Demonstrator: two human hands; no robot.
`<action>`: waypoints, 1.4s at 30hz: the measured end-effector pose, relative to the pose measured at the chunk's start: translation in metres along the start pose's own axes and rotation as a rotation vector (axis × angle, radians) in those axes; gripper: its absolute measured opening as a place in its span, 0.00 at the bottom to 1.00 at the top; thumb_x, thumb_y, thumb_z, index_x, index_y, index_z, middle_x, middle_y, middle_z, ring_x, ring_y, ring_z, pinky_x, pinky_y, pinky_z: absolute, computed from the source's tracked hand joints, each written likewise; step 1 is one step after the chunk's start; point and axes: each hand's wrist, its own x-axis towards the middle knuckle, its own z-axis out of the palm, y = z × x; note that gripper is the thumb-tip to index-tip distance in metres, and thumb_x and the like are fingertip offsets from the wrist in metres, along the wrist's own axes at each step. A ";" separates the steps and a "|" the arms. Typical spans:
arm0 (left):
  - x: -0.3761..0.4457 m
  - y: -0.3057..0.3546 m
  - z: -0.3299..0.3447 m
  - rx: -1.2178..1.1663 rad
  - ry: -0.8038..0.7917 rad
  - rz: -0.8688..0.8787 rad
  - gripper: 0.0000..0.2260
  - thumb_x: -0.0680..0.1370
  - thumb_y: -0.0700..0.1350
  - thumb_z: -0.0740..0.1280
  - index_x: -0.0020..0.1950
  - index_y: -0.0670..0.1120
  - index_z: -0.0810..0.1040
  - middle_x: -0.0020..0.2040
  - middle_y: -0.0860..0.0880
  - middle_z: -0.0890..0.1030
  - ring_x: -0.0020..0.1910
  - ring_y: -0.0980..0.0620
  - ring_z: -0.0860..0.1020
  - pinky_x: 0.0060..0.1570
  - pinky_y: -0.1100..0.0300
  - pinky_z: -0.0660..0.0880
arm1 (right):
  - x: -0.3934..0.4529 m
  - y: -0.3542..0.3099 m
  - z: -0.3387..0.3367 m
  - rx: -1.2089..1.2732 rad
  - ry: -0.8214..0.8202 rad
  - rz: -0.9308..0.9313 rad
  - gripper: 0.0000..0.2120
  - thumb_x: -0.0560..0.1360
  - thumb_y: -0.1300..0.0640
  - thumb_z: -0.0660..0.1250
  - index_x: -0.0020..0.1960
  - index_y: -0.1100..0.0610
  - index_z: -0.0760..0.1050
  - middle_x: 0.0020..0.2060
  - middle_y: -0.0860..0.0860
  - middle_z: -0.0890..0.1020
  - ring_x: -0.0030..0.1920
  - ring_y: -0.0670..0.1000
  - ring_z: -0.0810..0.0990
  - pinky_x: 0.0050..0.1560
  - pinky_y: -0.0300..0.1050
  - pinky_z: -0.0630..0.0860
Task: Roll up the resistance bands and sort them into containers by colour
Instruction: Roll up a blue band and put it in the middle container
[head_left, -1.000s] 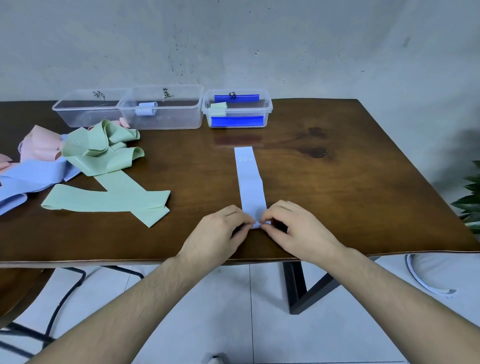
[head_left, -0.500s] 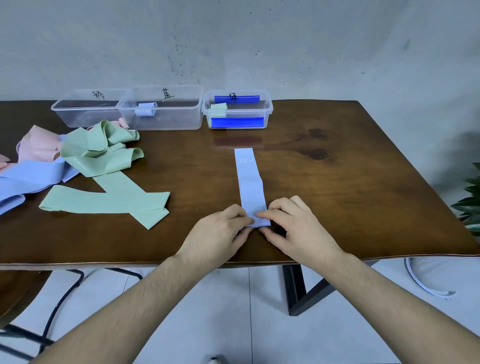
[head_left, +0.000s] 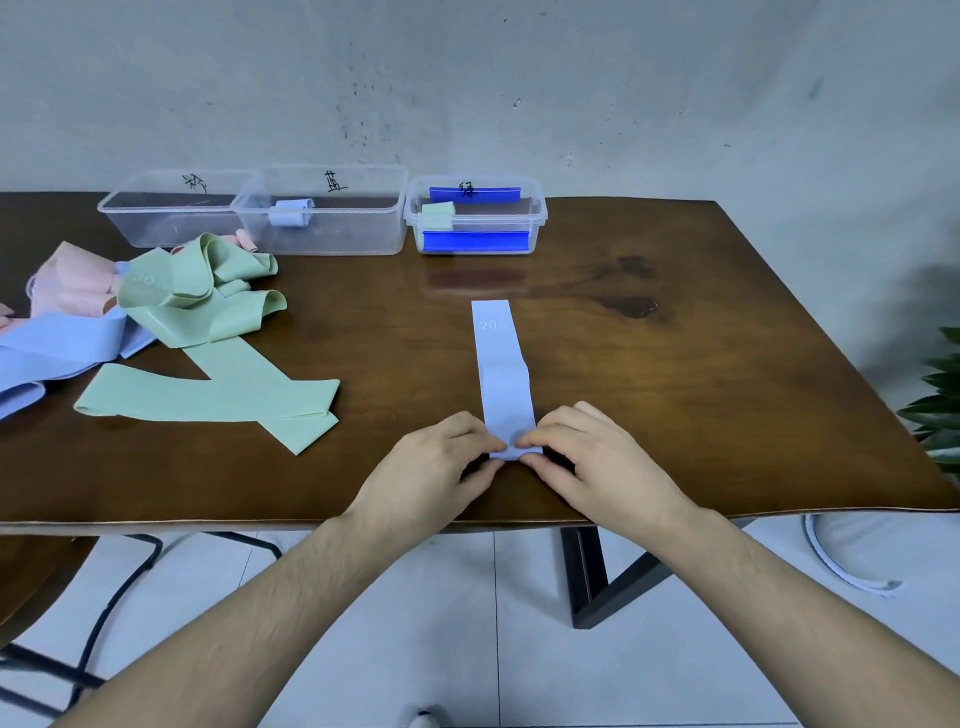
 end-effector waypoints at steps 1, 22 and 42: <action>-0.002 0.000 0.000 -0.002 -0.004 0.010 0.08 0.77 0.44 0.72 0.55 0.46 0.84 0.49 0.54 0.80 0.39 0.64 0.69 0.41 0.77 0.66 | -0.002 0.000 0.000 0.014 0.003 -0.001 0.10 0.81 0.50 0.66 0.59 0.50 0.82 0.50 0.42 0.80 0.50 0.44 0.73 0.53 0.37 0.71; 0.002 -0.008 0.009 -0.102 0.073 -0.074 0.08 0.78 0.43 0.70 0.57 0.46 0.84 0.52 0.55 0.81 0.46 0.63 0.75 0.49 0.78 0.68 | -0.001 0.004 0.010 -0.006 0.141 0.002 0.11 0.79 0.52 0.70 0.60 0.52 0.83 0.51 0.43 0.78 0.51 0.46 0.70 0.56 0.37 0.69; 0.010 -0.005 0.009 -0.015 0.039 -0.074 0.09 0.79 0.45 0.70 0.58 0.47 0.83 0.53 0.55 0.78 0.42 0.56 0.78 0.42 0.63 0.76 | 0.008 0.003 0.005 0.035 0.087 0.068 0.10 0.78 0.54 0.71 0.60 0.53 0.82 0.53 0.45 0.79 0.52 0.45 0.73 0.56 0.43 0.74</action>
